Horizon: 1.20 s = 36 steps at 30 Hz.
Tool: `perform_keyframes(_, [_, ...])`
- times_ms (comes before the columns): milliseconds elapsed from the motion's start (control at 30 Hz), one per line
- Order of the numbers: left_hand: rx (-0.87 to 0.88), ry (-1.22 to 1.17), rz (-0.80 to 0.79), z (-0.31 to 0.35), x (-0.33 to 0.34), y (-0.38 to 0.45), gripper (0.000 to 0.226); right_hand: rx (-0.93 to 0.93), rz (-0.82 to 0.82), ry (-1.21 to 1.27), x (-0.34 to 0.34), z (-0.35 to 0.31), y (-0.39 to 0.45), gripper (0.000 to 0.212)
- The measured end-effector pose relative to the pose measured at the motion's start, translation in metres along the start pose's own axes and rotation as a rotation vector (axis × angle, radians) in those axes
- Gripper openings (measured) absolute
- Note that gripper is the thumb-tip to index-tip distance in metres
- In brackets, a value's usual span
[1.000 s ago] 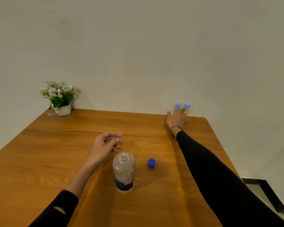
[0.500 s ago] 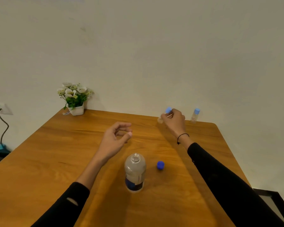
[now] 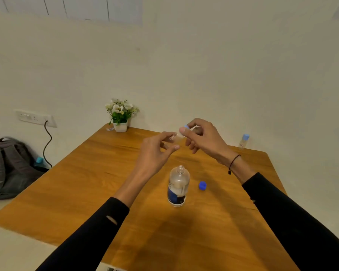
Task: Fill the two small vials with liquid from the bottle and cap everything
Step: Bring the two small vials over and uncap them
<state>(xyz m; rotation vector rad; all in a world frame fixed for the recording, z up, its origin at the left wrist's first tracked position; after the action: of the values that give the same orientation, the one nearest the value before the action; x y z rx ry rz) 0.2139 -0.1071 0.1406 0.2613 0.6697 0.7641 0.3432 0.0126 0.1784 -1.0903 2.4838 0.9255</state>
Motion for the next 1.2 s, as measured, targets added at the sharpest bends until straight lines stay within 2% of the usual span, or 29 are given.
perform_keyframes(133, [0.018,0.037,-0.005,-0.001,-0.012,-0.016,0.049,-0.107,-0.053,-0.128,0.003,-0.022,-0.006,0.023])
perform_keyframes(233, [0.017,0.036,-0.038,-0.002,-0.015,-0.027,0.048,-0.179,-0.142,-0.188,0.012,-0.028,-0.011,0.006])
perform_keyframes(267, [0.007,0.027,-0.063,-0.004,-0.014,-0.030,0.048,-0.203,-0.174,-0.226,0.015,-0.030,-0.013,0.008])
perform_keyframes(333, [-0.012,-0.007,-0.136,-0.008,-0.011,-0.036,0.047,-0.254,-0.259,-0.307,0.022,-0.037,-0.019,0.025])
perform_keyframes(400, [-0.004,-0.042,-0.179,-0.010,-0.008,-0.039,0.045,-0.260,-0.363,-0.327,0.030,-0.047,-0.027,0.054])
perform_keyframes(433, [0.002,-0.046,-0.176,-0.010,-0.009,-0.040,0.044,-0.239,-0.377,-0.305,0.031,-0.052,-0.029,0.067])
perform_keyframes(467, [0.004,-0.043,-0.164,-0.010,-0.009,-0.041,0.044,-0.218,-0.344,-0.299,0.031,-0.054,-0.028,0.071])
perform_keyframes(567, [0.002,-0.037,-0.119,-0.010,-0.011,-0.040,0.047,-0.200,-0.197,-0.566,0.025,-0.057,-0.019,0.044])
perform_keyframes(633, [0.005,-0.022,-0.117,-0.009,-0.011,-0.040,0.049,-0.239,-0.216,-0.703,0.028,-0.057,-0.016,0.026])
perform_keyframes(667, [-0.001,-0.032,-0.121,-0.010,-0.011,-0.040,0.048,-0.279,-0.248,-0.659,0.031,-0.057,-0.017,0.016])
perform_keyframes(700, [-0.009,-0.046,-0.121,-0.013,-0.012,-0.039,0.047,-0.315,-0.293,-0.585,0.034,-0.061,-0.019,0.023])
perform_keyframes(767, [-0.013,-0.062,-0.109,-0.016,-0.014,-0.039,0.044,-0.290,-0.385,-0.424,0.039,-0.065,-0.023,0.062])
perform_keyframes(800, [-0.010,-0.068,-0.107,-0.017,-0.015,-0.039,0.043,-0.251,-0.378,-0.412,0.039,-0.065,-0.024,0.074])
perform_keyframes(833, [-0.009,-0.074,-0.106,-0.019,-0.015,-0.039,0.041,-0.218,-0.340,-0.456,0.037,-0.063,-0.022,0.073])
perform_keyframes(933, [-0.006,-0.051,-0.098,-0.021,-0.015,-0.040,0.040,-0.251,-0.263,-0.661,0.034,-0.060,-0.018,0.031])
perform_keyframes(1000, [0.006,-0.036,-0.106,-0.022,-0.012,-0.041,0.040,-0.302,-0.270,-0.612,0.035,-0.062,-0.019,0.011])
perform_keyframes(1100, [0.008,-0.027,-0.142,-0.030,-0.008,-0.040,0.037,-0.355,-0.248,-0.527,0.029,-0.070,-0.022,0.023])
perform_keyframes(1200, [-0.028,-0.083,-0.159,-0.039,-0.008,-0.038,0.032,-0.354,-0.149,-0.507,0.015,-0.065,-0.023,0.019])
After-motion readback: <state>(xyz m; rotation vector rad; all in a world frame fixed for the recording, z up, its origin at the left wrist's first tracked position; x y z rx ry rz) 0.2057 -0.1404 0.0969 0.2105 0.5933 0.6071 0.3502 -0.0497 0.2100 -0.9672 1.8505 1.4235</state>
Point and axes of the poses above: each hand's wrist, its own y-axis towards the middle knuckle, its own x-axis out of the palm, z = x × y, the point moved 8 cm from there along y, towards the middle knuckle, and after that the axes turned 10 degrees about -x, right-handed, at the moved point
